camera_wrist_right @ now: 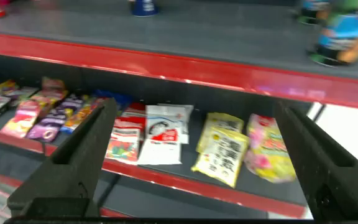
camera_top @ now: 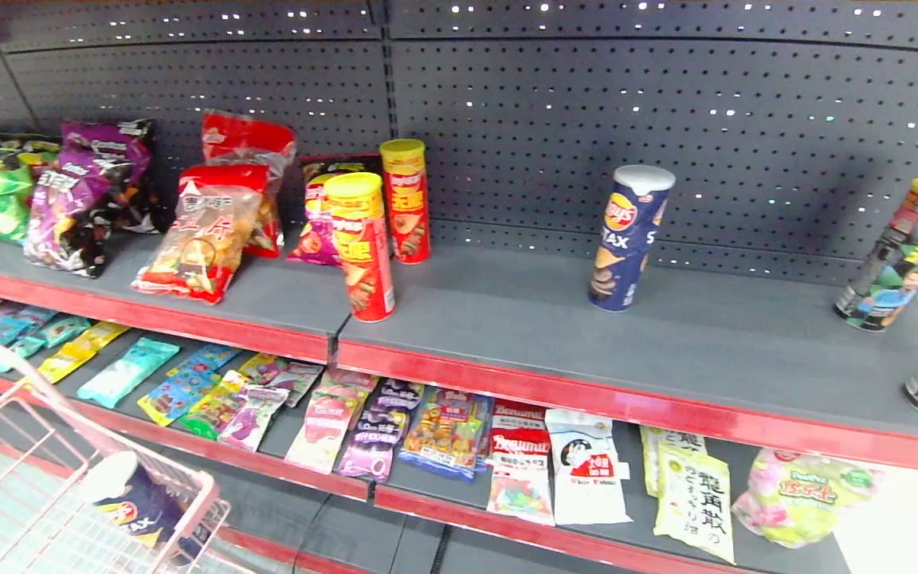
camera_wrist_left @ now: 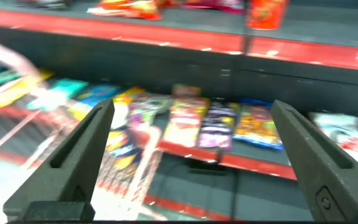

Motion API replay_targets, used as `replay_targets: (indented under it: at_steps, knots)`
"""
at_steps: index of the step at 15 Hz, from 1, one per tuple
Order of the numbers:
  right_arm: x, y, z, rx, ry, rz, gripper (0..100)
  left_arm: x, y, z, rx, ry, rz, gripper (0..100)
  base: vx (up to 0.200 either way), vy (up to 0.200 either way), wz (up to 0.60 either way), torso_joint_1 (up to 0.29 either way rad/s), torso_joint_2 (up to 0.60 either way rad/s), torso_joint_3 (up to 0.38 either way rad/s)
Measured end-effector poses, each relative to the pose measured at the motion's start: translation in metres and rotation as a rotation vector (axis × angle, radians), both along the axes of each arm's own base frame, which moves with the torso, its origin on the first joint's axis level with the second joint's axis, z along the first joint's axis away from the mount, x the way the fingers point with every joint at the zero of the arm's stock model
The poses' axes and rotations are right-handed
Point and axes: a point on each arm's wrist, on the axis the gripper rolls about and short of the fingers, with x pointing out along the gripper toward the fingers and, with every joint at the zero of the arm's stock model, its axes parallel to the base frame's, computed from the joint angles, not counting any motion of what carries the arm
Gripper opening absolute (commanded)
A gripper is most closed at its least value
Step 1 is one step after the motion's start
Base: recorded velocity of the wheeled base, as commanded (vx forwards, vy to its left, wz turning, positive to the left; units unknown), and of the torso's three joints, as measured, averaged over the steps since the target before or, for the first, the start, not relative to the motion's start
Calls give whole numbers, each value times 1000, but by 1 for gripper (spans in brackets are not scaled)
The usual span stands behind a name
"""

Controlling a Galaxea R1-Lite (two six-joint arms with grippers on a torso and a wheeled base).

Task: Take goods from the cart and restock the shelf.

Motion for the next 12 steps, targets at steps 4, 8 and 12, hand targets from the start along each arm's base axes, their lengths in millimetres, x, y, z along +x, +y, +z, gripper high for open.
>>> replay_targets:
  at_steps: [4, 8, 12]
  knots:
    - [0, 0, 0, 0, 0, 0, 100, 0, 0, 0, 0, 0, 0, 100, 0, 0, 600, 5, 1, 4]
    - [0, 0, 0, 0, 0, 0, 100, 0, 0, 0, 0, 0, -1, 100, 0, 0, 600, 2, 2, 2]
    - [0, 0, 0, 0, 0, -1, 100, 0, 0, 0, 0, 0, 2, 100, 0, 0, 150, 1, 1, 2]
